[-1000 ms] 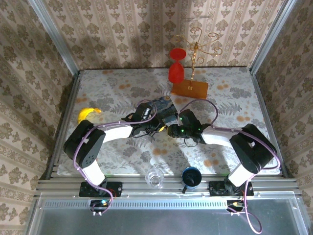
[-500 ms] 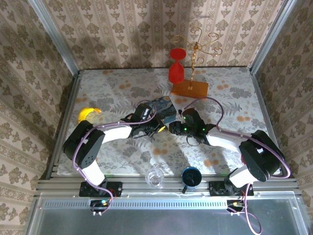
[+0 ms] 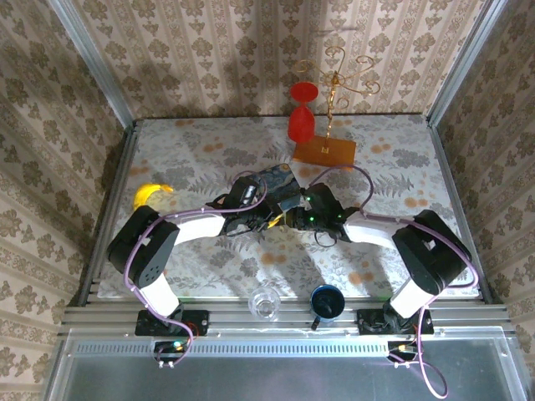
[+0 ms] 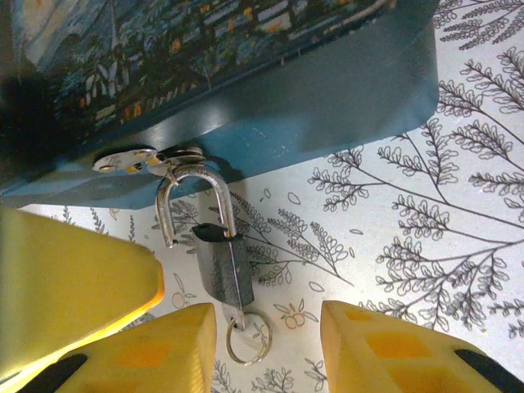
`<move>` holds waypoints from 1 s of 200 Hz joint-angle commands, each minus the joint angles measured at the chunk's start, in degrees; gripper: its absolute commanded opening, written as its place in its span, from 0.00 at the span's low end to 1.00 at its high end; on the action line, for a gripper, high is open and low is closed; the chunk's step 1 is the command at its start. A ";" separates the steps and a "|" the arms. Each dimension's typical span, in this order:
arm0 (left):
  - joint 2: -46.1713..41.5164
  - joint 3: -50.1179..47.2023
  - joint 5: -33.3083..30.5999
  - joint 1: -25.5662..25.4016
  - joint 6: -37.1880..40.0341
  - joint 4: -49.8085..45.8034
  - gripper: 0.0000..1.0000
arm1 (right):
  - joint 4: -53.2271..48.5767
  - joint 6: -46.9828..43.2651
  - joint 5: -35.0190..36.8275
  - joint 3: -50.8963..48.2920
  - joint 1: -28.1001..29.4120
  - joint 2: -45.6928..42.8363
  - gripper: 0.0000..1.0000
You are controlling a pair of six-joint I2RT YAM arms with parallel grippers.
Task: Unlock the padlock with the key
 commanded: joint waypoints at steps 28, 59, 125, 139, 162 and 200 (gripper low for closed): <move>-5.93 -2.68 -2.92 1.27 0.47 -8.11 0.40 | 3.55 -0.89 -2.19 2.22 -0.67 3.39 0.38; -12.32 -1.55 -7.64 1.55 5.35 -13.31 0.66 | 5.97 1.44 -3.44 2.31 -0.93 4.52 0.38; -16.79 2.82 -23.68 3.80 22.75 -22.80 1.00 | 7.93 4.83 -3.22 2.93 -1.37 6.47 0.37; -15.24 4.66 -23.96 5.36 26.99 -23.59 1.00 | 8.95 5.20 -3.83 3.00 -1.55 7.00 0.37; -11.26 8.58 -25.09 7.28 32.86 -26.56 1.00 | 10.39 5.78 -5.06 3.43 -1.81 8.07 0.36; -4.22 14.81 -29.77 7.67 40.17 -32.54 1.00 | 11.21 6.09 -5.87 3.80 -2.16 9.14 0.35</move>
